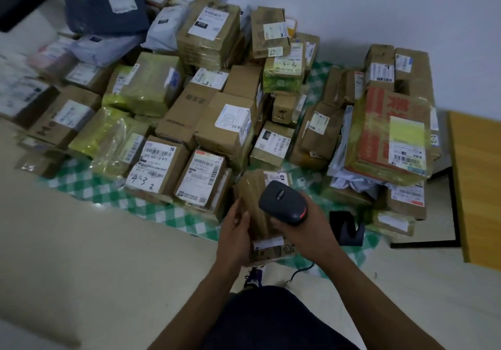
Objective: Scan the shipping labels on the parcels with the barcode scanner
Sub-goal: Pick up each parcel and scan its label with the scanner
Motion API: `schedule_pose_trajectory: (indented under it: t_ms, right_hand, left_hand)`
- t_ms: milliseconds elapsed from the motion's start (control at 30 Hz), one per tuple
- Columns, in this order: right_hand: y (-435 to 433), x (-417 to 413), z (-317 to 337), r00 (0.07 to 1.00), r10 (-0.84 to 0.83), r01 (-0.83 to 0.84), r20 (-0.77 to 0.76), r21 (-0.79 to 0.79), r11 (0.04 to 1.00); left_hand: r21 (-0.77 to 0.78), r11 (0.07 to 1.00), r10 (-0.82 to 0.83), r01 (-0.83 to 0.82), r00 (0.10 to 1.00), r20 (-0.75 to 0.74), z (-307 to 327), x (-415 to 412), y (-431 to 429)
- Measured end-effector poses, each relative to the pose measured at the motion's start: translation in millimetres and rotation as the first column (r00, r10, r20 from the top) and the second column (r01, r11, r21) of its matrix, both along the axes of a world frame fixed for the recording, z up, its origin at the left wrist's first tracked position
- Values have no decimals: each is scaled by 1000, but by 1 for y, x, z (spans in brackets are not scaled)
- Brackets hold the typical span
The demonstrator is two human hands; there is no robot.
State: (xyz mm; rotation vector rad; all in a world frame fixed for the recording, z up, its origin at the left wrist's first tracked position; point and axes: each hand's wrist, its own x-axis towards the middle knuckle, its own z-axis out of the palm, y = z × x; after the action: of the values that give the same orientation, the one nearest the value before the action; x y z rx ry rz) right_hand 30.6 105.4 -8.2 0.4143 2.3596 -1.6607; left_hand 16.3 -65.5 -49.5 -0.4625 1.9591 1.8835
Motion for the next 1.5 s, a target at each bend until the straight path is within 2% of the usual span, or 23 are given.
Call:
schedule_pose_trajectory:
  t_ms: [67,167,267,333,400,500,700,967,1133,1300,1367,1433,1500]
  right_hand:
    - [-13,1,-1,994,101,-101,45,-9,995]
    - [-18,7,-8,999,-3,7,32,-100,995]
    - [0,9,-21,972,-236,236,-7,70,969]
    - [15,10,-32,953,-296,285,56,153,946]
    - [25,14,-40,946,-299,281,127,145,949]
    - [35,23,-50,910,-371,372,182,31,928]
    - [50,24,-46,868,-481,480,121,38,876]
    - [58,7,-43,851,-519,511,77,101,854]
    - [57,3,-41,833,-550,546,59,70,835]
    - [64,8,-41,800,-599,589,43,135,797]
    - [64,9,-37,800,-600,586,25,188,789]
    - [65,6,-33,808,-589,577,-4,209,790]
    - [69,-2,-31,831,-551,550,-76,260,794]
  left_hand:
    - [-60,998,-19,18,1000,-6,0,8,-3]
    - [-137,990,-19,21,1000,13,-8,17,-8]
    - [5,997,-72,72,988,137,-15,19,-10]
    - [57,993,-113,105,979,168,-22,17,-9]
    - [61,984,-175,167,970,167,-24,11,-5]
    - [62,958,-286,280,943,168,-23,-4,7]
    - [94,916,-398,389,910,117,-22,-38,43]
    - [159,905,-415,395,903,112,-32,-62,61]
    - [176,916,-381,360,919,100,-39,-67,72]
    - [302,899,-378,317,910,171,-30,-74,75]
    - [209,947,-280,245,947,158,-26,-86,74]
    - [-41,984,-170,174,982,78,-25,-110,78]
    - [-226,962,-149,151,989,27,-29,-141,84]
